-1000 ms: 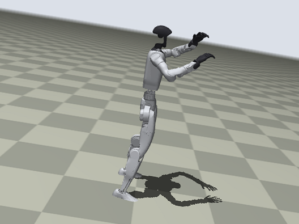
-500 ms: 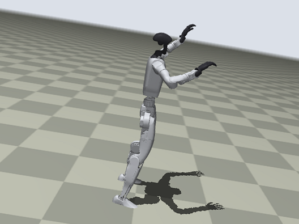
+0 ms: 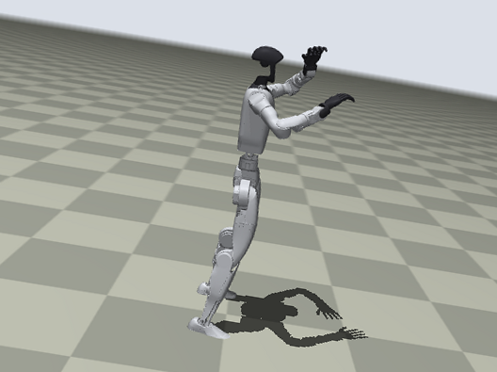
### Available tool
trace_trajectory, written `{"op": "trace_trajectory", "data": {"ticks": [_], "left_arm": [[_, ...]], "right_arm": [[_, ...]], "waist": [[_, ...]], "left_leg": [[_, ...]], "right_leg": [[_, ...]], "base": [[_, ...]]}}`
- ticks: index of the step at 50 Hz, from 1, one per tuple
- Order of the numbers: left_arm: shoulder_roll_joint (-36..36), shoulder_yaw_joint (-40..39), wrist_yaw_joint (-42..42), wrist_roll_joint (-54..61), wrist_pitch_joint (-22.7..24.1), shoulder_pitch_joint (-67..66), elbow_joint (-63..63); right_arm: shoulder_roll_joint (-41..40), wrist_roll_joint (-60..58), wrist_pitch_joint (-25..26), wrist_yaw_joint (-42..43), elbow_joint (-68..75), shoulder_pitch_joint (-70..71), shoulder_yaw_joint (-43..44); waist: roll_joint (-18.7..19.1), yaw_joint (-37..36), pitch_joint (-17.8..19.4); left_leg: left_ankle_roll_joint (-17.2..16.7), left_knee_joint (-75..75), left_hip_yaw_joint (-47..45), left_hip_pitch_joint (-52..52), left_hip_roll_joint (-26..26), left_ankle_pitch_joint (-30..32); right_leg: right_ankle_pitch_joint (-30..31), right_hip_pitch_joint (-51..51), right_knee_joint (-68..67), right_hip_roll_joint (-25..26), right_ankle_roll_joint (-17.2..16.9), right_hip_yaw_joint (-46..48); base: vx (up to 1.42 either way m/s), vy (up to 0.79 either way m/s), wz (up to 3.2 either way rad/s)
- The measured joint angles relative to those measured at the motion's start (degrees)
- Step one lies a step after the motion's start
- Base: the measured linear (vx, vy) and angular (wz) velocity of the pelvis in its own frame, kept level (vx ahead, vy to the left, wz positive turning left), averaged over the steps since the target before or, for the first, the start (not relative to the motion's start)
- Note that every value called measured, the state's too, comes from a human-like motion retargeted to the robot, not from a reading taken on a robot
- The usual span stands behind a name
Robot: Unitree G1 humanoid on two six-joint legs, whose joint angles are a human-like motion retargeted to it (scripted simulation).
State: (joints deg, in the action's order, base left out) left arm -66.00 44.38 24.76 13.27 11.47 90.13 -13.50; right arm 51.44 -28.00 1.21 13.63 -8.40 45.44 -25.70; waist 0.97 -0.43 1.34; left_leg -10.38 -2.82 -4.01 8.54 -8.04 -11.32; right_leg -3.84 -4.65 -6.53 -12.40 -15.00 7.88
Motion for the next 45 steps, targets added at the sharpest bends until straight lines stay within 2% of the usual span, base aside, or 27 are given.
{"op": "trace_trajectory", "data": {"ticks": [7,11,16,20,24,25,27,33,40,45], "left_arm": [[5.6,-6.8,2.2,9.6,2.1,-2.0,3.0],[5.9,-11.8,-2.5,16.1,2.3,-13.1,4.4],[2.5,-15.1,-10.6,20.2,-0.4,-30.3,7.4],[-4.9,-15.7,-13.6,9.8,-1.5,-38.6,12.5],[-13.7,-17.5,-7.1,-8.4,-2.1,-39.5,18.5],[-15.5,-18.3,-4.8,-11.6,-2.5,-38.9,20.1],[-18.5,-19.1,0.7,-18.9,-1.1,-36.2,23.9],[-26.8,-18.5,8.6,-32.1,-6.9,-22.0,33.8],[-27.2,-8.3,8.7,-42.7,-10.8,-8.7,42.6],[-21.9,2.6,3.4,-40.6,-8.4,-5.3,42.6]], "right_arm": [[-1.8,-0.5,1.0,1.5,-0.2,1.0,1.9],[-2.5,-0.5,1.4,1.8,0.1,0.4,2.6],[-2.8,-0.2,1.8,1.7,0.4,-1.7,2.8],[-1.5,0.0,0.8,1.3,-0.1,-3.5,3.3],[0.9,-0.3,-0.7,1.4,-0.9,-4.9,4.3],[1.6,-0.3,-0.9,1.5,-1.0,-5.1,4.5],[2.4,1.3,-6.0,-0.3,-1.6,-6.5,5.3],[6.7,-0.2,-6.7,1.3,-2.0,-5.4,5.2],[9.1,-1.5,-6.9,1.7,-1.2,-4.5,5.3],[8.2,-1.1,-6.8,-0.1,-0.6,-6.3,6.2]], "waist": [[-0.2,-0.1,0.0],[-0.4,-0.6,0.7],[-0.4,-1.1,1.3],[-0.3,-1.4,1.6],[-0.2,-1.9,1.5],[-0.2,-2.1,1.5],[-0.1,-1.9,1.3],[1.8,-3.1,0.7],[3.0,-4.4,0.6],[1.4,-5.0,0.9]], "left_leg": [[0.0,1.4,-0.4,1.0,-0.1,0.3],[0.4,2.0,-0.4,1.8,0.4,0.5],[0.7,2.1,-0.1,2.1,0.8,0.5],[0.3,2.1,0.0,1.9,0.5,0.5],[-0.2,2.0,0.0,1.4,-0.2,0.6],[-0.4,2.0,0.0,1.3,-0.4,0.7],[-0.8,-0.7,0.3,0.3,-0.4,-0.9],[-1.7,0.9,0.0,0.9,-1.9,-0.3],[-1.9,0.8,0.0,1.2,-2.4,-0.6],[-1.4,0.8,0.7,1.8,-1.7,-0.7]], "right_leg": [[-0.1,0.4,-0.4,0.3,0.0,-0.7],[-0.5,0.0,-0.7,-0.3,0.0,-0.8],[-0.5,-0.5,-0.7,-0.7,0.0,-0.5],[-0.3,-0.6,-0.3,-0.4,0.0,-0.2],[0.1,-0.4,0.2,0.3,0.0,-0.1],[0.2,-0.3,0.2,0.5,0.0,0.0],[0.1,-1.3,0.7,0.3,0.0,0.5],[0.6,-0.9,1.2,2.0,0.0,0.3],[0.6,-1.4,1.4,2.6,0.0,0.5],[0.1,-2.3,0.9,1.8,0.0,1.0]], "base": [[0.00,0.00,-0.03],[0.00,0.00,0.00],[0.00,0.00,0.00],[0.00,0.00,0.00],[0.00,0.00,0.00],[0.00,0.00,0.00],[0.00,0.00,0.00],[0.00,0.00,0.00],[0.00,0.00,0.00],[0.00,0.00,0.00]]}}
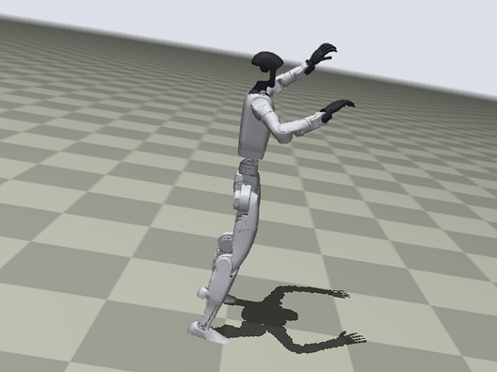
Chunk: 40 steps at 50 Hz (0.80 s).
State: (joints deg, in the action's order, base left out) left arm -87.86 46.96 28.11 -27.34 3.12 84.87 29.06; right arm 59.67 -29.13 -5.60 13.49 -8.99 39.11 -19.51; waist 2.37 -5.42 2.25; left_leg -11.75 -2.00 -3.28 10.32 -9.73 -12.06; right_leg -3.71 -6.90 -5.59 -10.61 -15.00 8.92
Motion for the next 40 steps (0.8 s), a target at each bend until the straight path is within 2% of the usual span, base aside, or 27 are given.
{"op": "trace_trajectory", "data": {"ticks": [5,8,12,17,20,22,27,30,33,35,40], "left_arm": [[8.2,2.4,-12.5,17.7,4.5,-8.6,-8.4],[12.0,3.1,-15.5,24.3,6.2,-12.4,-17.0],[16.0,2.4,-12.7,32.2,8.9,-10.5,-30.4],[23.3,-3.3,-8.3,49.0,13.4,-2.3,-41.6],[28.8,-7.4,-7.9,59.5,16.1,2.8,-43.3],[33.1,-9.6,-9.1,70.0,13.5,6.5,-42.8],[42.1,-14.1,-14.3,88.1,16.8,6.5,-39.8],[45.6,-15.2,-19.6,97.6,16.3,1.3,-37.9],[45.8,-15.0,-23.5,99.9,12.4,-6.5,-35.6],[44.0,-14.4,-24.2,96.1,9.6,-12.0,-33.8],[31.6,-11.3,-20.3,72.3,5.3,-22.1,-29.2]], "right_arm": [[-2.2,1.9,1.0,-4.1,0.0,-1.8,-0.2],[-3.1,2.4,1.4,-5.0,-0.3,-1.6,-1.5],[-4.1,2.8,1.5,-4.7,-0.4,0.2,-3.8],[-5.5,3.5,2.0,-5.3,-0.1,2.9,-5.6],[-6.3,3.9,2.5,-6.3,0.1,4.2,-6.0],[-5.5,1.8,8.5,-1.4,0.7,7.1,-6.7],[-6.9,2.4,9.8,0.6,1.7,8.3,-6.9],[-8.1,2.5,10.0,1.6,2.4,7.6,-6.7],[-9.1,2.4,10.1,1.9,3.0,6.3,-6.4],[-9.5,2.3,10.1,1.8,3.1,5.4,-6.3],[-8.1,2.0,9.0,1.4,2.1,3.5,-6.4]], "waist": [[-1.6,0.0,0.2],[-1.6,0.5,0.0],[-1.6,1.5,-0.1],[-1.8,2.4,-0.2],[-1.8,2.6,-0.3],[-1.9,2.1,0.0],[-2.1,1.4,0.3],[-2.3,0.9,0.4],[-2.4,0.8,0.7],[-2.5,1.0,0.8],[-2.2,1.8,0.9]], "left_leg": [[1.1,0.2,0.8,0.4,1.4,0.1],[1.4,0.2,0.9,0.3,1.8,0.1],[1.4,0.3,0.8,0.3,2.0,0.2],[1.5,0.5,0.2,0.2,2.1,0.5],[1.7,0.6,-0.2,0.2,2.1,0.6],[1.4,1.2,-0.9,0.1,1.6,1.1],[1.5,1.3,-1.2,0.3,1.4,1.1],[1.7,1.2,-1.0,0.4,1.5,1.0],[2.0,1.1,-0.6,0.6,2.0,1.0],[2.2,1.1,-0.2,0.8,2.4,1.0],[2.4,1.1,0.7,0.7,2.9,1.1]], "right_leg": [[-0.5,-0.6,-0.4,-1.5,0.0,0.6],[-0.5,-0.7,-0.3,-1.9,0.0,0.6],[-0.5,-0.5,-0.3,-2.1,0.0,0.4],[-0.5,0.1,-0.3,-2.2,0.0,-0.3],[-0.5,0.5,-0.4,-2.2,0.0,-0.7],[-0.6,1.6,-1.0,-1.5,0.0,-1.3],[-0.8,1.9,-1.3,-1.4,0.0,-1.5],[-0.8,1.6,-1.3,-1.5,0.0,-1.4],[-1.0,1.1,-1.5,-2.0,0.0,-1.1],[-1.2,0.8,-1.6,-2.5,0.0,-0.8],[-1.2,0.2,-1.6,-3.1,0.0,0.1]], "base": [[0.00,0.00,0.00],[0.00,0.00,0.00],[0.00,0.00,0.00],[0.00,0.00,0.00],[0.00,-0.01,-0.06],[-0.01,-0.05,-0.23],[0.00,0.00,0.00],[0.00,0.00,0.00],[0.00,0.00,0.00],[0.00,0.00,0.00],[0.00,0.01,0.07]]}}
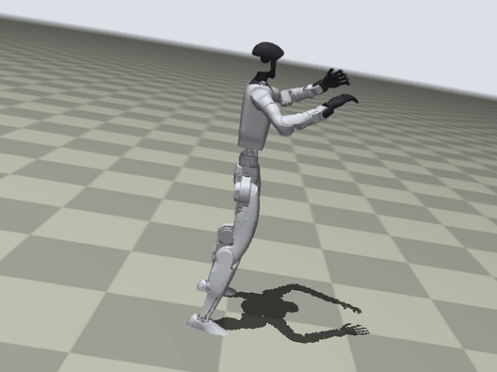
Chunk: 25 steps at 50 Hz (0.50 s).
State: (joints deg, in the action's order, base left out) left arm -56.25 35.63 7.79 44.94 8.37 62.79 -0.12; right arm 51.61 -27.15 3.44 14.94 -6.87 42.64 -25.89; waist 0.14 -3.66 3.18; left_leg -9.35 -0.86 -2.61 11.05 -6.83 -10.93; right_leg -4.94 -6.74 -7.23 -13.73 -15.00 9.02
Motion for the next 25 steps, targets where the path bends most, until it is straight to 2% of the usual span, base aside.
{"op": "trace_trajectory", "data": {"ticks": [5,10,14,18,22,25], "left_arm": [[-17.7,3.7,3.9,-24.1,-0.9,0.2,5.0],[-30.9,7.4,12.8,-44.9,-2.1,12.1,13.7],[-33.5,14.0,17.6,-57.3,-6.4,28.9,24.1],[-32.4,22.9,16.3,-65.5,-10.2,44.5,31.9],[-30.6,31.9,13.7,-69.9,-11.2,53.9,34.7],[-29.5,36.1,11.4,-69.7,-10.4,54.3,33.7]], "right_arm": [[4.9,0.1,-1.8,-0.6,-2.0,-0.8,-0.3],[12.3,0.0,-3.5,-1.0,-3.5,0.4,-1.9],[17.6,0.2,-4.1,-0.8,-3.5,2.2,-3.0],[19.3,0.2,-4.2,-1.2,-2.9,0.9,-0.9],[17.4,-0.1,-4.4,-2.2,-2.3,-2.2,3.3],[14.8,-0.2,-4.4,-2.8,-2.3,-4.1,5.5]], "waist": [[0.9,-0.3,-0.6],[2.7,-1.7,-1.8],[4.2,-3.3,-2.4],[4.5,-4.8,-3.0],[3.2,-5.3,-2.8],[2.0,-5.1,-2.2]], "left_leg": [[-0.7,0.2,0.2,-0.6,-0.6,0.2],[-1.8,0.2,-0.1,-1.7,-1.9,0.3],[-2.3,0.2,-0.2,-2.0,-2.6,0.3],[-2.6,0.0,-0.3,-2.1,-3.0,0.1],[-2.7,-0.3,-0.2,-1.7,-2.9,-0.2],[-2.5,-0.4,-0.1,-1.4,-2.7,-0.3]], "right_leg": [[0.5,0.2,0.6,0.6,0.0,0.5],[1.1,1.1,1.3,2.0,0.0,0.7],[1.3,1.4,1.3,2.8,0.0,0.8],[1.2,1.4,1.3,3.1,0.0,0.7],[1.1,1.0,1.2,3.1,0.0,0.8],[0.9,0.6,1.1,2.8,0.0,0.8]], "base": [[0.00,0.00,0.00],[0.00,0.00,0.00],[0.00,0.00,0.00],[0.00,0.00,0.00],[0.00,0.00,0.00],[0.00,0.00,0.00]]}}
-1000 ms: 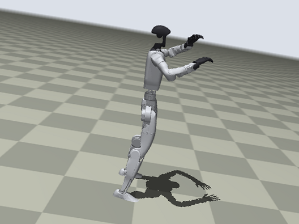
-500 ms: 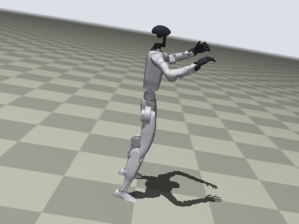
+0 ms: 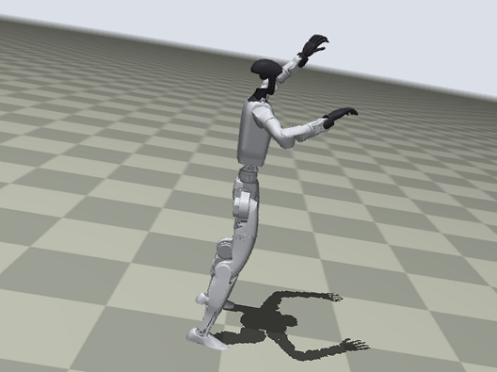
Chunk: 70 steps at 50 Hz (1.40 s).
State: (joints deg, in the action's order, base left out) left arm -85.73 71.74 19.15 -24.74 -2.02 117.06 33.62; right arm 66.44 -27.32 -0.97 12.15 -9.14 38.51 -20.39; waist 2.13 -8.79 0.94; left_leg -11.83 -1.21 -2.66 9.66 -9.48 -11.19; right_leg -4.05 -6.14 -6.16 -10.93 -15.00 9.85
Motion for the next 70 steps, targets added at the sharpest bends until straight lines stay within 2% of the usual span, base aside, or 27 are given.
{"op": "trace_trajectory", "data": {"ticks": [3,8,12,17,22,28,31,34,37,40,45,49,55,59,63,70], "left_arm": [[1.5,0.1,-4.4,4.5,1.7,-6.9,-3.0],[6.7,-6.3,-13.1,13.7,4.4,-27.2,-11.3],[11.4,-11.3,-12.5,17.9,6.9,-37.2,-21.9],[15.2,-17.2,-5.1,27.0,10.2,-36.1,-37.5],[19.9,-23.0,-2.0,42.7,13.4,-28.8,-46.4],[26.5,-28.0,-3.1,61.5,17.8,-25.9,-46.8],[28.2,-30.4,-5.5,68.2,19.1,-30.0,-45.6],[27.2,-32.8,-9.0,70.8,18.4,-37.8,-44.1],[22.9,-35.4,-11.9,66.1,16.2,-47.5,-41.6],[16.4,-38.4,-12.9,54.7,14.3,-57.7,-37.4],[5.1,-43.0,-10.7,38.3,11.7,-67.8,-27.5],[-4.0,-44.6,-2.4,22.8,13.9,-65.9,-19.0],[-14.1,-45.1,6.9,8.4,9.0,-54.8,-9.1],[-17.0,-44.3,9.2,3.9,6.6,-49.7,-7.2],[-16.7,-41.6,8.9,1.6,6.1,-47.9,-8.2],[-8.6,-30.8,0.1,7.5,9.2,-47.9,-15.2]], "right_arm": [[-2.7,0.2,0.3,-0.6,-0.1,-0.9,0.8],[-5.9,0.5,1.2,-0.9,0.2,-1.2,0.2],[-7.5,0.3,1.3,-0.1,0.1,-0.3,-1.5],[-8.6,-0.1,1.5,0.6,-0.1,2.3,-3.7],[-9.2,-0.1,2.3,0.8,-0.2,5.3,-4.9],[-10.6,-0.2,3.4,1.5,0.1,7.6,-5.3],[-11.4,-0.1,3.3,1.4,0.1,7.6,-5.5],[-12.2,-0.2,3.1,0.8,0.1,7.0,-5.5],[-12.6,-0.4,2.6,0.0,-0.1,6.3,-5.2],[-12.2,-0.6,1.7,-0.6,-0.7,5.1,-4.7],[-9.6,-0.5,1.0,0.2,-1.8,3.9,-4.4],[-6.6,1.4,-5.1,-2.5,-2.0,3.2,-4.5],[-1.1,-0.2,-5.6,-0.3,-1.9,6.4,-6.9],[0.5,-0.3,-5.3,0.1,-1.6,7.7,-7.1],[0.0,-0.2,-5.3,-0.1,-1.2,6.8,-6.5],[-4.7,0.5,-4.5,-2.8,-0.4,4.4,-4.8]], "waist": [[-1.1,0.4,0.5],[-1.7,1.0,0.9],[-1.2,1.9,0.9],[-0.6,3.3,0.9],[-0.2,4.1,1.0],[0.0,4.5,1.5],[-0.3,4.9,1.7],[-0.4,5.6,1.7],[-0.4,6.0,2.0],[-0.5,6.4,2.3],[-0.5,6.0,2.7],[0.4,5.4,2.5],[2.4,4.4,2.8],[3.2,4.0,3.1],[2.9,4.1,3.0],[1.1,4.8,2.3]], "left_leg": [[0.5,0.0,0.2,0.4,0.5,0.0],[1.4,0.1,0.5,0.7,1.4,0.0],[1.7,0.1,0.3,0.7,1.6,0.1],[1.6,0.4,-0.4,0.6,1.5,0.2],[1.3,0.6,-1.4,0.9,1.1,0.2],[1.2,0.6,-2.5,1.7,1.0,-0.1],[1.5,-2.1,-2.7,1.0,1.6,-1.3],[1.8,-4.8,-2.6,-0.1,2.1,-2.5],[1.9,-5.1,-2.6,-0.1,2.5,-2.7],[1.8,-5.1,-2.6,0.1,2.7,-2.8],[1.5,-5.1,-2.6,-0.5,2.3,-2.6],[0.6,-4.4,-2.5,-0.4,1.3,-2.5],[-0.2,-0.3,-2.4,1.3,-0.1,-0.8],[-0.7,-0.3,-2.4,0.7,-0.7,-0.6],[-0.4,-2.4,-2.3,-0.2,-0.6,-1.4],[0.3,-3.8,-1.6,-0.8,0.3,-2.1]], "right_leg": [[-0.2,-0.4,-0.2,-0.5,0.0,0.1],[-0.6,-0.7,-0.6,-1.5,0.0,0.1],[-0.4,-0.5,-0.4,-1.7,0.0,-0.3],[-0.2,0.1,-0.4,-1.5,0.0,-1.0],[-0.1,0.7,-0.5,-1.0,0.0,-2.0],[-0.3,0.8,-0.8,-0.8,0.0,-3.0],[-0.7,0.4,-1.2,-1.7,0.0,-3.0],[-1.1,0.2,-1.6,-2.5,0.0,-3.0],[-1.2,0.1,-1.8,-2.9,0.0,-3.0],[-1.3,-0.2,-1.8,-3.2,0.0,-3.0],[-0.7,0.2,-1.2,-2.7,0.0,-2.9],[0.0,-0.2,-0.1,-1.6,0.0,-2.4],[0.6,-0.1,0.5,0.2,0.0,-2.3],[0.9,0.4,0.7,0.9,0.0,-2.2],[0.7,0.1,0.7,0.5,0.0,-1.9],[0.3,-0.2,0.4,-0.5,0.0,-1.5]], "base": [[0.00,0.00,0.00],[0.00,0.00,0.00],[0.00,0.00,0.00],[0.00,0.00,0.00],[0.00,-0.01,-0.11],[0.00,0.00,0.00],[0.01,0.02,0.04],[0.01,0.02,0.05],[0.00,0.00,0.00],[0.00,0.00,0.00],[0.00,0.00,0.00],[0.00,0.00,0.00],[0.00,0.00,0.00],[0.00,0.00,0.00],[0.00,0.00,0.00],[0.00,0.00,0.00]]}}
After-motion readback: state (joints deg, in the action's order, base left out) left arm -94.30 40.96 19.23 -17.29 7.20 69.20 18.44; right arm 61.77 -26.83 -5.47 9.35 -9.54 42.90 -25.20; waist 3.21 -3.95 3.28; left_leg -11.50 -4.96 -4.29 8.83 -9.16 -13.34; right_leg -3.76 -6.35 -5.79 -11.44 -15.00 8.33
